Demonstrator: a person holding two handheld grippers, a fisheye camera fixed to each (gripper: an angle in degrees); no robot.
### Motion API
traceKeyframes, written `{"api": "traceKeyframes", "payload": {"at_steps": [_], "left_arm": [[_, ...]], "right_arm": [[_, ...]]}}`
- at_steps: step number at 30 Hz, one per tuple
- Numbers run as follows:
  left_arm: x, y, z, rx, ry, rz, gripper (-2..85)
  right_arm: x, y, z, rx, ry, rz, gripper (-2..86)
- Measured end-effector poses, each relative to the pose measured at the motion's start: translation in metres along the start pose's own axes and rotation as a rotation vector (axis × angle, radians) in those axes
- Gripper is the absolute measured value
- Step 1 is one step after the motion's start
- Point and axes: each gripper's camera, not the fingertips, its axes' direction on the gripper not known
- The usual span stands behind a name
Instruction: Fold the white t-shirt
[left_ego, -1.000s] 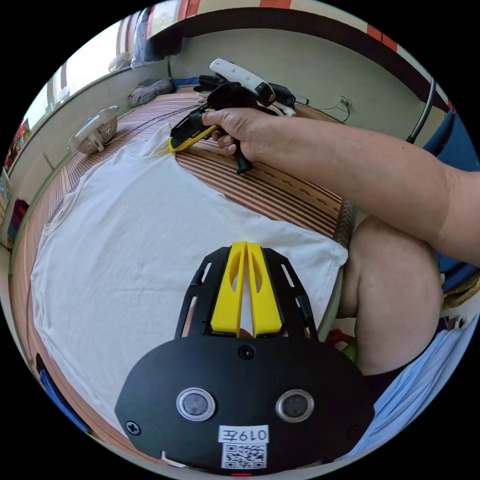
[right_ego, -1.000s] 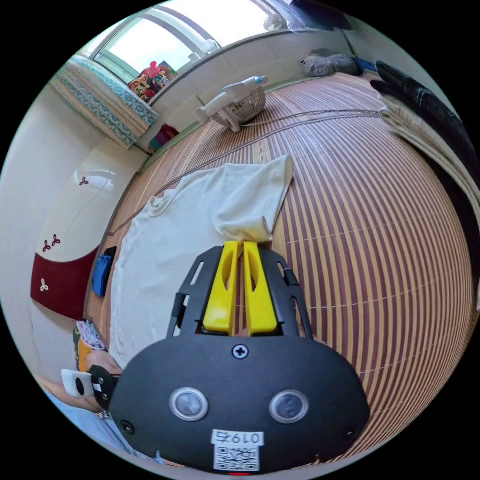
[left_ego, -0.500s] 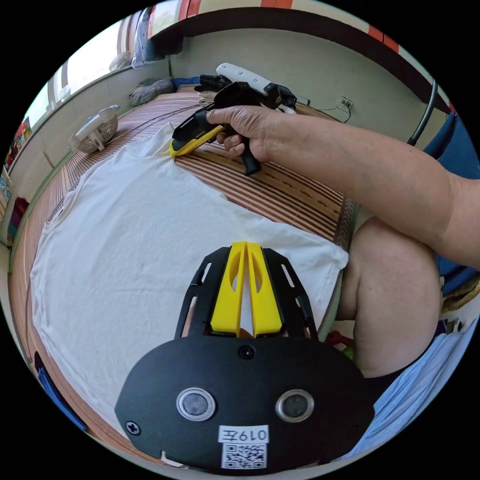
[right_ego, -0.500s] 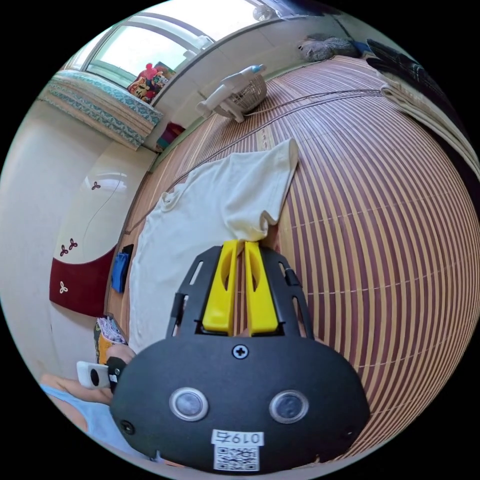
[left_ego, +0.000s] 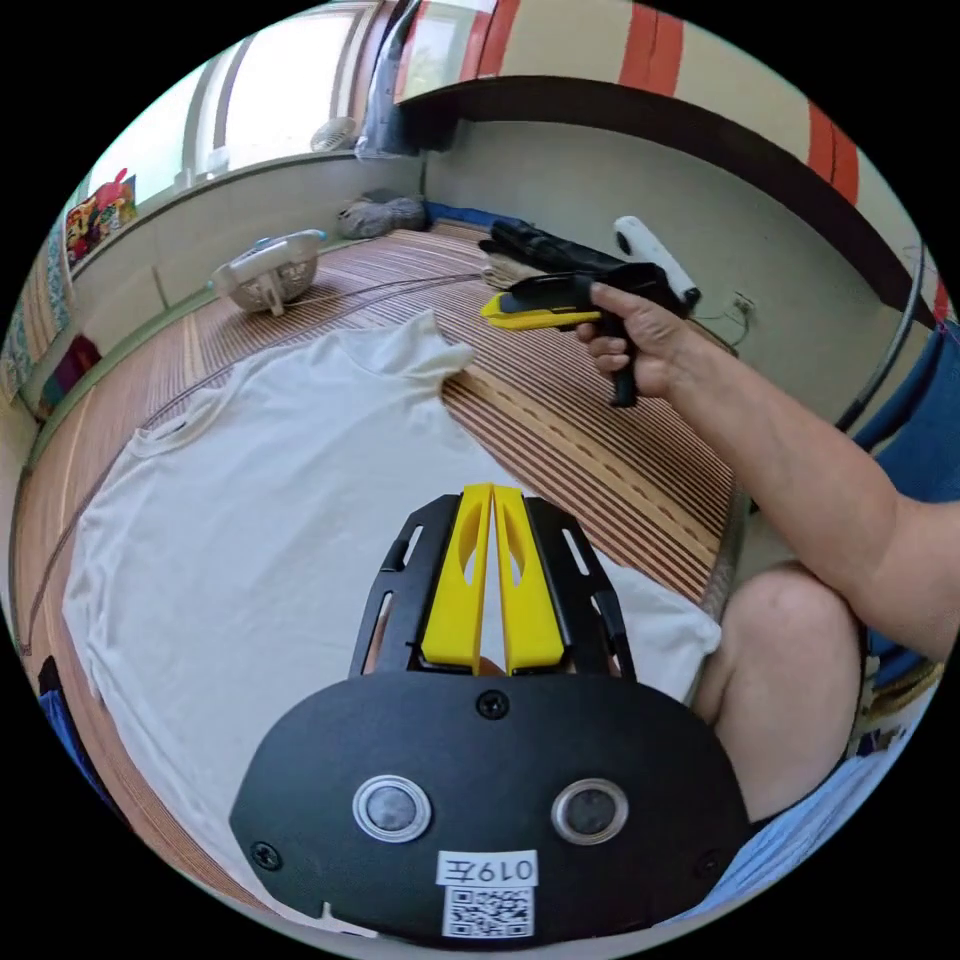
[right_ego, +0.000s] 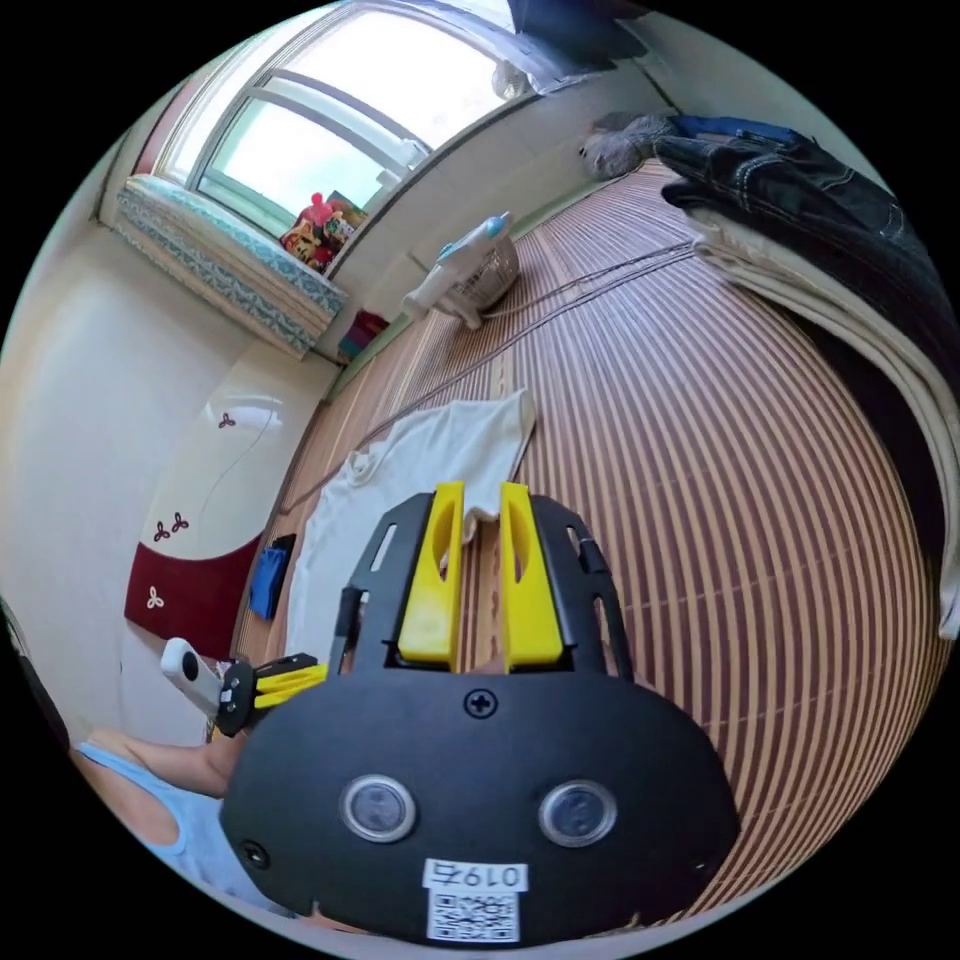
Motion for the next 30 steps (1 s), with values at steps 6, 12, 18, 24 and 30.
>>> {"api": "traceKeyframes", "payload": {"at_steps": [6,12,18,24,30], "left_arm": [[-0.028,-0.062,0.040,0.009,-0.070,0.029,1.2],[-0.103,-0.127,0.077,0.074,-0.067,-0.102,1.9],[-0.191,-0.214,0.126,0.065,0.120,-0.092,6.7],[-0.194,-0.273,0.177,-0.057,-0.011,0.257,8.6],[-0.212,-0.309,0.213,-0.172,0.039,0.343,9.1]], "right_arm": [[0.013,-0.070,0.024,-0.045,0.075,-0.010,9.7],[0.031,-0.109,0.050,-0.157,0.075,0.023,12.3],[0.050,-0.113,0.057,-0.189,0.021,-0.003,10.7],[0.062,-0.117,0.058,-0.211,-0.042,-0.061,8.9],[0.066,-0.120,0.055,-0.213,-0.041,-0.106,8.6]]}}
